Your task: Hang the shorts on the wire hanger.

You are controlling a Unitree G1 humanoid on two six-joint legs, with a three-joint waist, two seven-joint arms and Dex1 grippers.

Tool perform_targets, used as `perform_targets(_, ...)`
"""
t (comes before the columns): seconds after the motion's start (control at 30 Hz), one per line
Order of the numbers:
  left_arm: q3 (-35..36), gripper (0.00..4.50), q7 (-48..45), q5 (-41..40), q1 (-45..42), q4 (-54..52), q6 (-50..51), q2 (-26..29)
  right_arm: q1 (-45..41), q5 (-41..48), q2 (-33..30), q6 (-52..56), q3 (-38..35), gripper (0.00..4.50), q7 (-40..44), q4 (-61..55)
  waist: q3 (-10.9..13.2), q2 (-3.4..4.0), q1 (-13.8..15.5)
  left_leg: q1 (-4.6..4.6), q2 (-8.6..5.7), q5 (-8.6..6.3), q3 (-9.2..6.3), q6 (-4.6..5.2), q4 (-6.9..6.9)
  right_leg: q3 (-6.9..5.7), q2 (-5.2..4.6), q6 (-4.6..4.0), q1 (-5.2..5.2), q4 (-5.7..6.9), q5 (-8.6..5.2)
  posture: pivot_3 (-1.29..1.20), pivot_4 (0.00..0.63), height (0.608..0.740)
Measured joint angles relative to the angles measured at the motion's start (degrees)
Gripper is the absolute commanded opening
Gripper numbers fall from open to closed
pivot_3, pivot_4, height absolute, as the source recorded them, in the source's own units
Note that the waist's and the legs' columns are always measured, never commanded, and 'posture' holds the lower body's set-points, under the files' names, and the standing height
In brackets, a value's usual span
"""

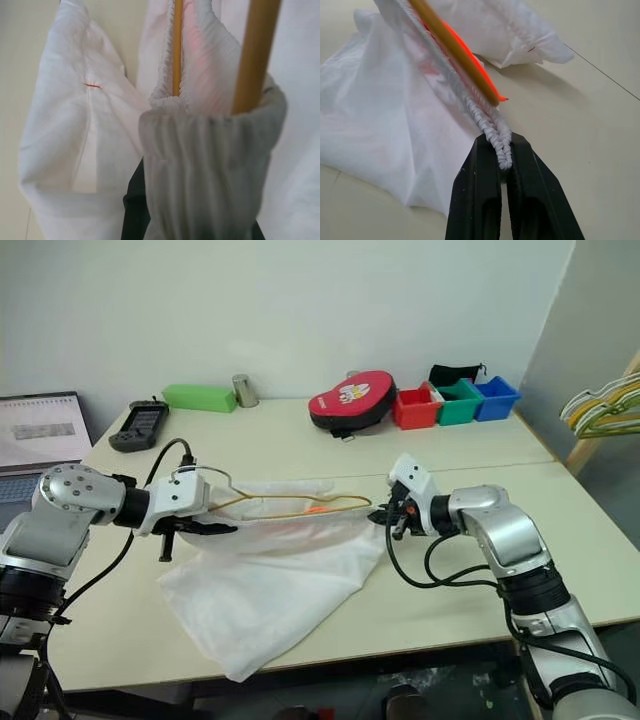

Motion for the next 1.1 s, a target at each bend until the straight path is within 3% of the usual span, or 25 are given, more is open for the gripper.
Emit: perform_targets(1.1,-2.2,0.0,-1.0,2.5,0.0,2.7,-5.1,-0.1,1.0,0.9,-1.6,-0.9,1.8,0.06,-1.0,0.2,0.0,0.0,0.0,0.0,0.02,0.0,0.02,0.0,0.0,0.01,0.02,0.0,0.0,-0.01,0.0,-0.09,0.029,0.74)
